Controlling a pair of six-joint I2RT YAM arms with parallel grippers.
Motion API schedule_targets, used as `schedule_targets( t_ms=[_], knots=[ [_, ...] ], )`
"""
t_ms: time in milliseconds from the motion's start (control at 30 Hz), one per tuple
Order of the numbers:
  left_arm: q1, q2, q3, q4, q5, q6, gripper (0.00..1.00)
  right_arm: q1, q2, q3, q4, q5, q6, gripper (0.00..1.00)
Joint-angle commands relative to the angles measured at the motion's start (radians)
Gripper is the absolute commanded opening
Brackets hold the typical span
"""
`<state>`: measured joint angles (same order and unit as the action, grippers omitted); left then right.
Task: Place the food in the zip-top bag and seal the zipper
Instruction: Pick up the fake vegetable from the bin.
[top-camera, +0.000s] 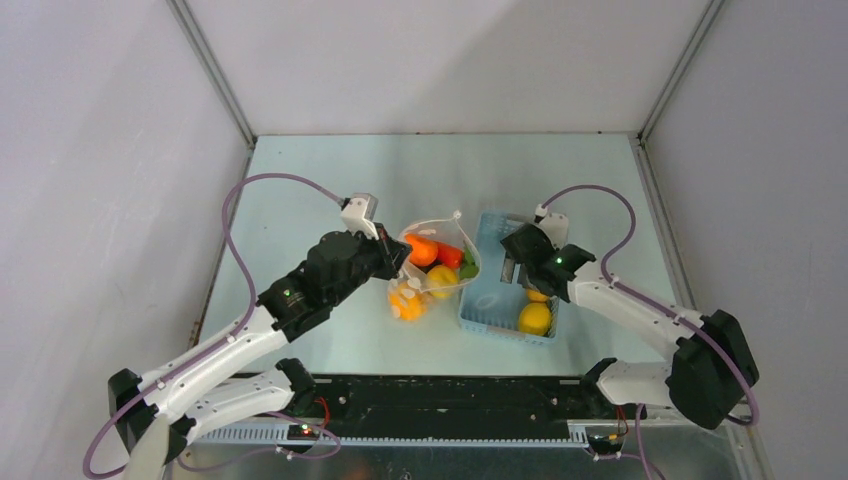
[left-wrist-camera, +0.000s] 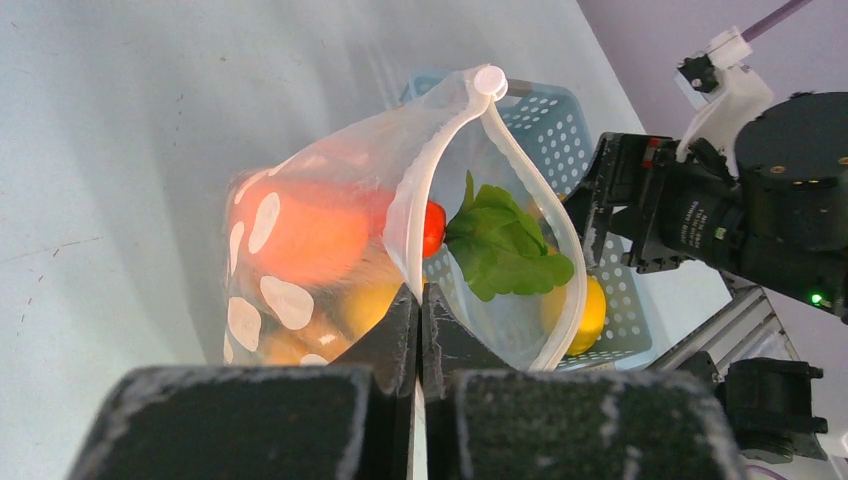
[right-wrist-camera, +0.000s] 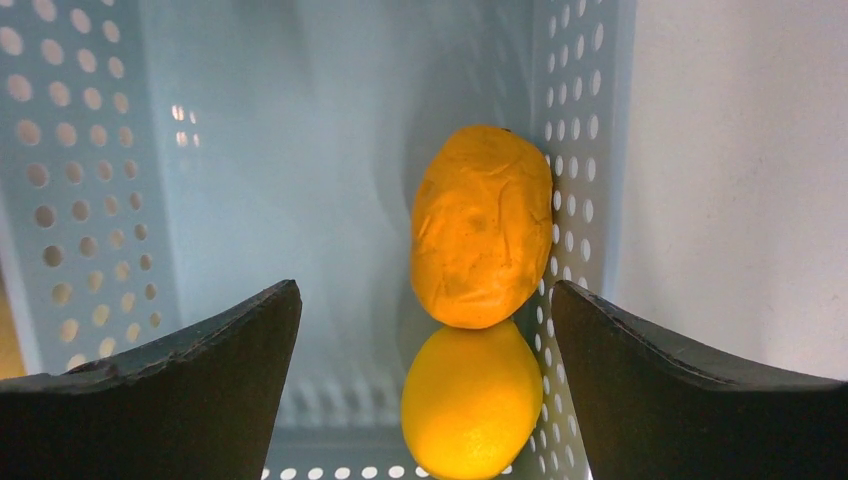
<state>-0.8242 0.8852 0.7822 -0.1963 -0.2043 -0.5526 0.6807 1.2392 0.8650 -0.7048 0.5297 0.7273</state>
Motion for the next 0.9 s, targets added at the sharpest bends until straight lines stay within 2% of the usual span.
schedule_targets(
  t_ms=[0,533,867],
  knots=[
    [0.005,-0.003,0.027,0.039,0.006,-0.013,0.0,-0.007,0.049,0.012,0.01,0.053,0.047,0.99],
    [0.005,-0.007,0.032,0.035,0.012,-0.017,0.0,-0.048,0.244,0.012,0.088,0.057,0.093,0.98],
    [0.005,-0.001,0.031,0.04,0.027,-0.029,0.0,-0.063,0.295,0.007,0.128,0.1,0.125,0.93]
  ],
)
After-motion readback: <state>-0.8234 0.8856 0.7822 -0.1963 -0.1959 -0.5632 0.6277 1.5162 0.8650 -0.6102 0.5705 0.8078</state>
